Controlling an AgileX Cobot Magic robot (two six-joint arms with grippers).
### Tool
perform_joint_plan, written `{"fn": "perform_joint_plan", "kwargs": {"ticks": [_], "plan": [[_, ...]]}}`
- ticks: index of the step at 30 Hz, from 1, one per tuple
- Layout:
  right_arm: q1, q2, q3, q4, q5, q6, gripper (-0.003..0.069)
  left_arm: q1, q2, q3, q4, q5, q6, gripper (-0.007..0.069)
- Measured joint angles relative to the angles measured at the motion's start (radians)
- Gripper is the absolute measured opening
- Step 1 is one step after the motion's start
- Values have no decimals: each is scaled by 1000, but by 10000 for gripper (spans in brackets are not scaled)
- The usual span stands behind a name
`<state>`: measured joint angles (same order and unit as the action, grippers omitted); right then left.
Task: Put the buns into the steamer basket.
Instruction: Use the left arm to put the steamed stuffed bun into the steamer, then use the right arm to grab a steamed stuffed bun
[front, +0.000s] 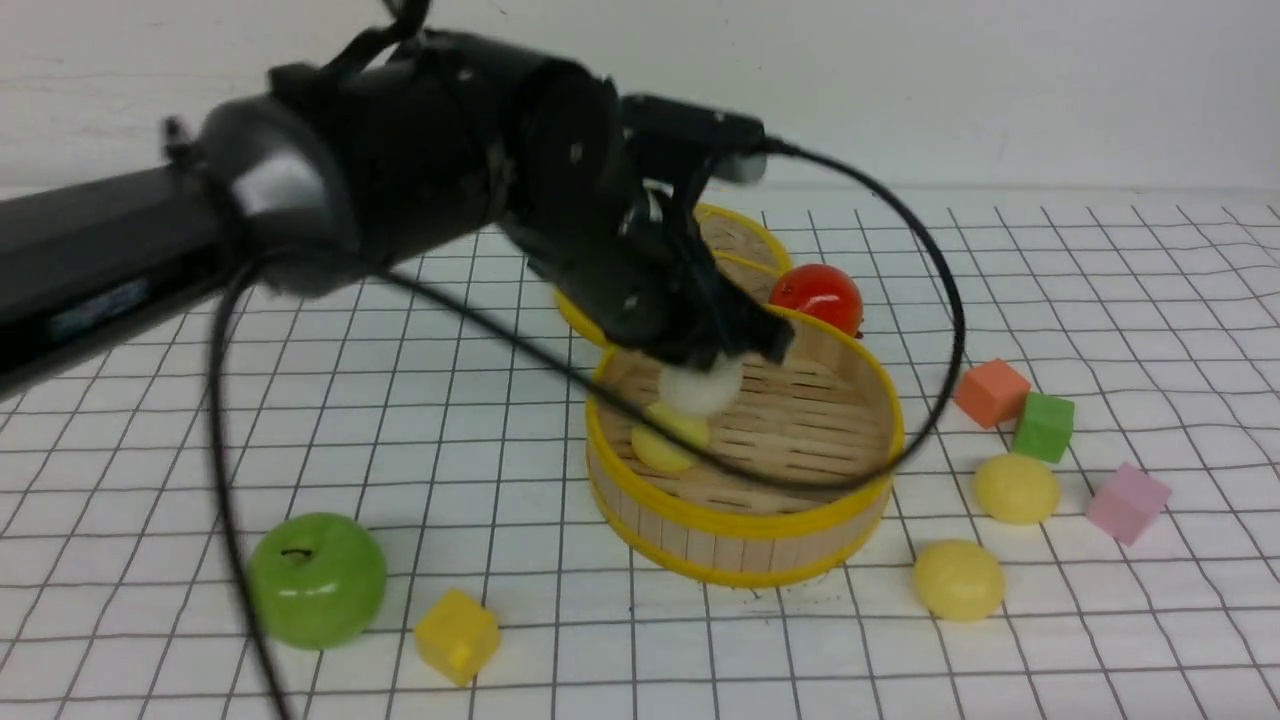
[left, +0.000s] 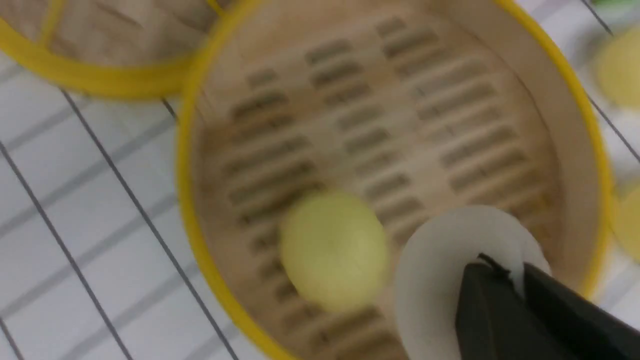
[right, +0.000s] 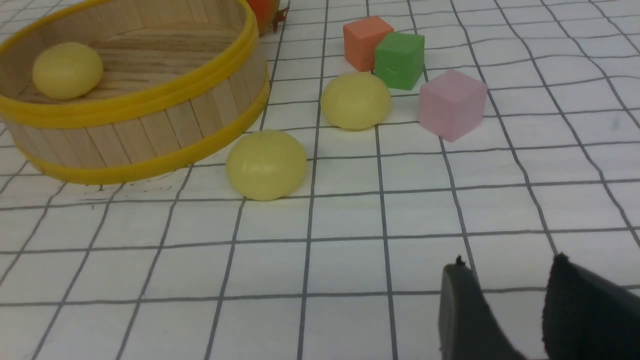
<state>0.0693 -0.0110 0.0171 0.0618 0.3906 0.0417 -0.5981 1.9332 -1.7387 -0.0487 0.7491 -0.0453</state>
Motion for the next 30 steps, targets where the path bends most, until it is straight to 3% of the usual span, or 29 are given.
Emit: {"fn": "perform_joint_plan", "kwargs": {"ticks": [5, 10, 21, 24, 27, 30], "plan": [[0, 0, 0, 0, 0, 0, 239, 55, 203, -211, 1, 23, -1, -4], [0, 0, 0, 0, 0, 1, 239, 72, 372, -375, 2, 48, -1, 61], [0, 0, 0, 0, 0, 4, 239, 83, 394, -407, 18, 78, -8, 451], [0, 0, 0, 0, 0, 4, 239, 74, 300, -407, 8, 155, -8, 498], [0, 0, 0, 0, 0, 4, 239, 64, 197, -407, 8, 253, -19, 467], [0, 0, 0, 0, 0, 4, 239, 59, 50, -400, -2, 338, -26, 294]]}}
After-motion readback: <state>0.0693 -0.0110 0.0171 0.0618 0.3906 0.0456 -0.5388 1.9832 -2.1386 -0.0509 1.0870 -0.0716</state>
